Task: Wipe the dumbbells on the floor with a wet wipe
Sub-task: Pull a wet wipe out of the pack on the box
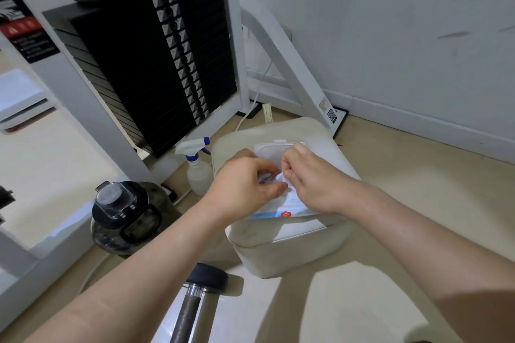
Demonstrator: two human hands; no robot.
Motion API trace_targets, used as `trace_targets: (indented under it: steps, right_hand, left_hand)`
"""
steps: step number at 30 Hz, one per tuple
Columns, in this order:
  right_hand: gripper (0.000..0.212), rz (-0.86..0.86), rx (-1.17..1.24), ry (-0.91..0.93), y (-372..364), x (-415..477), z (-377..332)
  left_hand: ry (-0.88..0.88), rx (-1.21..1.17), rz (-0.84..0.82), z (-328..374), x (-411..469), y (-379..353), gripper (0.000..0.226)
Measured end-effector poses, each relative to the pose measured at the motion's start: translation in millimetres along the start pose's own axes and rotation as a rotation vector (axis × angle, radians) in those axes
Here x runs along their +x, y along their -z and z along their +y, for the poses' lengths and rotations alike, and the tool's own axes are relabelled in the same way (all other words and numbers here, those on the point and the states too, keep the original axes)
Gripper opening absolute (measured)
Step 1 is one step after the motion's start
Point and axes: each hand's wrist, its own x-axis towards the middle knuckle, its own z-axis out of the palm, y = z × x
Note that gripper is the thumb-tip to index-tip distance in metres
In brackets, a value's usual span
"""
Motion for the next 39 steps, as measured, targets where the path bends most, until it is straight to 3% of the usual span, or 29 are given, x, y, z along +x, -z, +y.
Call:
trace_targets:
  steps: [2,5,8,12,16,19,25,26,28,30,32,35,37,39]
  right_hand:
    - [0.012,0.034,0.113,-0.020,-2.2,-2.3,2.3]
    - [0.019,0.062,0.316,-0.075,-1.8,-5.7,5.4]
    - [0.010,-0.007,0.422,-0.095,1.6,-9.8,8.9]
    - [0.030,-0.001,0.358,-0.075,-0.6,-13.7,11.3]
    - [0.025,0.089,0.285,-0.102,-6.1,-12.9,9.5]
    - [0.025,0.138,0.273,-0.108,-6.5,-13.9,12.6]
    - [0.014,0.124,0.240,-0.093,-10.4,-14.3,9.6]
    - [0.015,0.107,0.222,-0.080,-8.0,-15.0,8.9]
    - [0.013,0.149,0.227,-0.057,-0.9,-18.0,8.0]
    - [0.026,0.317,0.204,-0.069,5.4,-20.9,8.3]
    - [0.049,0.421,0.098,-0.101,10.2,-21.0,8.8]
    - [0.075,0.265,0.161,-0.142,9.6,-17.2,10.9]
    - [0.061,0.232,0.278,-0.134,3.2,-16.3,12.3]
    - [0.038,0.317,0.189,-0.035,0.1,-18.4,12.5]
  left_hand:
    - [0.011,0.040,0.042,5.3,3.0,-1.2,0.014]
    - [0.128,-0.120,0.055,5.8,8.3,1.5,0.010]
    - [0.204,-0.239,0.061,11.1,8.0,2.3,0.011]
    - [0.334,-0.592,0.049,22.8,9.2,7.8,0.016]
    - [0.427,-0.911,0.042,18.7,9.7,15.4,0.013]
    - [0.463,-1.061,0.059,14.3,8.0,20.4,0.029]
    - [0.406,-1.368,0.060,21.2,0.2,53.2,0.027]
    - [0.411,-1.263,0.024,20.5,-2.3,59.5,0.027]
    - [0.370,-0.643,-0.107,11.2,-7.4,63.0,0.026]
    - [0.219,-0.106,-0.202,-1.6,-10.5,54.2,0.017]
    - [0.143,-0.002,-0.266,-4.8,-15.2,41.7,0.016]
    - [0.036,0.160,-0.330,-1.6,-18.3,28.3,0.042]
    - [-0.027,0.311,-0.375,2.9,-17.3,22.5,0.050]
    - [-0.034,0.343,-0.443,7.0,-15.5,24.7,0.051]
